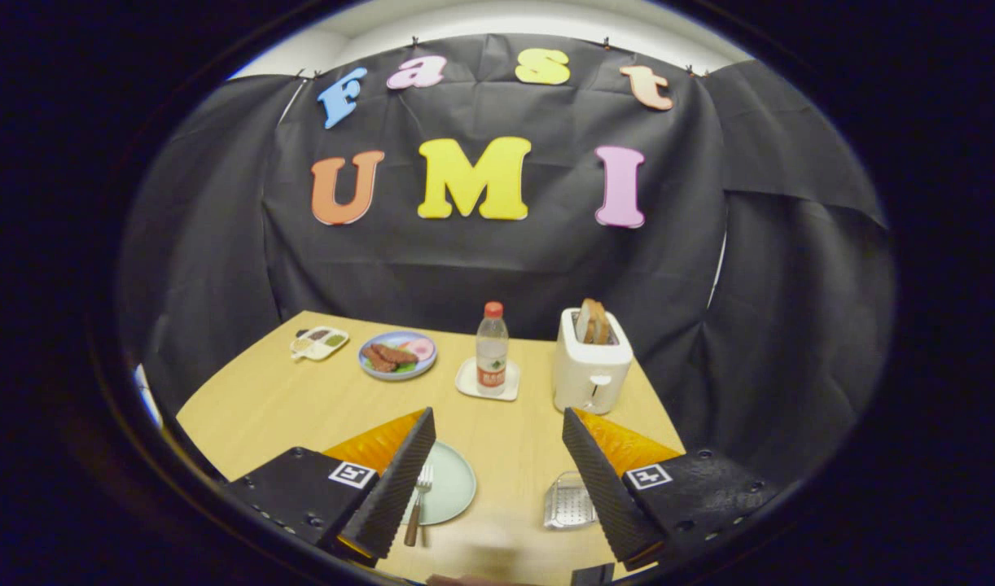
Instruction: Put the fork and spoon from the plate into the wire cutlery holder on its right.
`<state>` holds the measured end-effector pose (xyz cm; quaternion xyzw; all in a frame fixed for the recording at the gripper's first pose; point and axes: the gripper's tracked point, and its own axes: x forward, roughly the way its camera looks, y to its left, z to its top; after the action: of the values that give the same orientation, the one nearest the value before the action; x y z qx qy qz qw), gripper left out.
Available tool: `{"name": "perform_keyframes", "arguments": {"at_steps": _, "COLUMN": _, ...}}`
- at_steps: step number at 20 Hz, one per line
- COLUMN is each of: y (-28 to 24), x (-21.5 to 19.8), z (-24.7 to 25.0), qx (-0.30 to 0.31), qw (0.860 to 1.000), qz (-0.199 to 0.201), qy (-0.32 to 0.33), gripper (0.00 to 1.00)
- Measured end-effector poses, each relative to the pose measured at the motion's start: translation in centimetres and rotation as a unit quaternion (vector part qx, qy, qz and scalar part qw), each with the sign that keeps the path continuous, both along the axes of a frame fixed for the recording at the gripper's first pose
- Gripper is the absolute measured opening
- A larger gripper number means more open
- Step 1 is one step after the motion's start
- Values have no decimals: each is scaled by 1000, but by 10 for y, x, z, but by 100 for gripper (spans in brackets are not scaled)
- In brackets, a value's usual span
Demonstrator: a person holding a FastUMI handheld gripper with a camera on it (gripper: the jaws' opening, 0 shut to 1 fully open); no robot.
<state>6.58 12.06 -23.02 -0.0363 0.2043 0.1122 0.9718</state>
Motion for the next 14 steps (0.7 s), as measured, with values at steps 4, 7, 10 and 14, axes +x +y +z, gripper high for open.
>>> {"name": "perform_keyframes", "arguments": {"at_steps": 4, "y": 36, "x": 13, "z": -76, "qx": -31, "qw": 996, "qz": 17, "qy": 85, "gripper": 95}}
{"name": "perform_keyframes", "arguments": {"at_steps": 7, "y": 56, "x": 12, "z": -127, "qx": -54, "qw": 987, "qz": 23, "qy": 148, "gripper": 96}}
{"name": "perform_keyframes", "arguments": {"at_steps": 10, "y": 70, "x": 9, "z": -154, "qx": -46, "qw": 981, "qz": 10, "qy": 187, "gripper": 92}}
{"name": "perform_keyframes", "arguments": {"at_steps": 14, "y": 89, "x": 2, "z": -186, "qx": -53, "qw": 974, "qz": -2, "qy": 221, "gripper": 86}}
